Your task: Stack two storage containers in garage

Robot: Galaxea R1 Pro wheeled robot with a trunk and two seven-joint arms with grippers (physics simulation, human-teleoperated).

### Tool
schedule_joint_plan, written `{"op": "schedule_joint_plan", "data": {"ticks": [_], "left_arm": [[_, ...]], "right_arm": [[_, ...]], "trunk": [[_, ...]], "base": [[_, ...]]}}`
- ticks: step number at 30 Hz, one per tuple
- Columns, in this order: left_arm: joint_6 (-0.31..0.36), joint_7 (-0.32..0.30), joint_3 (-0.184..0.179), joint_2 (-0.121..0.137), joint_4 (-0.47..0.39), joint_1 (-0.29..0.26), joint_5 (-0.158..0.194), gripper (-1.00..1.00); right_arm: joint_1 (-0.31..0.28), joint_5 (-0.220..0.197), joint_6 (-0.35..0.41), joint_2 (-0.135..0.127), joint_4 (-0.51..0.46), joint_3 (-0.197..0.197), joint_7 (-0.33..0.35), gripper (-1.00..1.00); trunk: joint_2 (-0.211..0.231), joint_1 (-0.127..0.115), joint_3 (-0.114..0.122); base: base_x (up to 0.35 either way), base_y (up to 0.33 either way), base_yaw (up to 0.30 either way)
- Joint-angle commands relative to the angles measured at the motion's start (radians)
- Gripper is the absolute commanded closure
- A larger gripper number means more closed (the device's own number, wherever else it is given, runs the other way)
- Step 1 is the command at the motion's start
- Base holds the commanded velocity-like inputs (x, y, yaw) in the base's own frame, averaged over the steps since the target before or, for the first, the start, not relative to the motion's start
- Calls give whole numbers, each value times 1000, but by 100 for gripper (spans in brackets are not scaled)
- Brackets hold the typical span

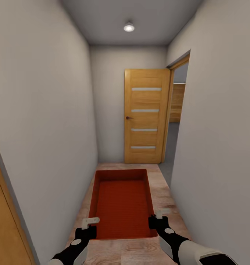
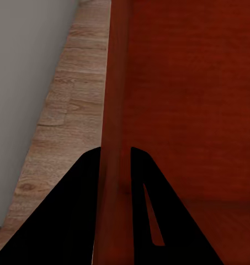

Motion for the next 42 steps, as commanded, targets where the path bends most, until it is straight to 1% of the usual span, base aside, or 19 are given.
{"op": "schedule_joint_plan", "data": {"ticks": [1, 42], "left_arm": [[-33, 9, -5, 0, -3, -1, -3, 100], [-32, 8, -7, 0, -3, -1, -2, 100]], "right_arm": [[-1, -30, -6, -2, 4, -14, -11, 100], [-1, -30, -6, -2, 4, -14, -11, 100]], "trunk": [[-1, 1, -1], [-1, 1, -1]], "base": [[317, 0, 0], [317, 0, 0]]}}
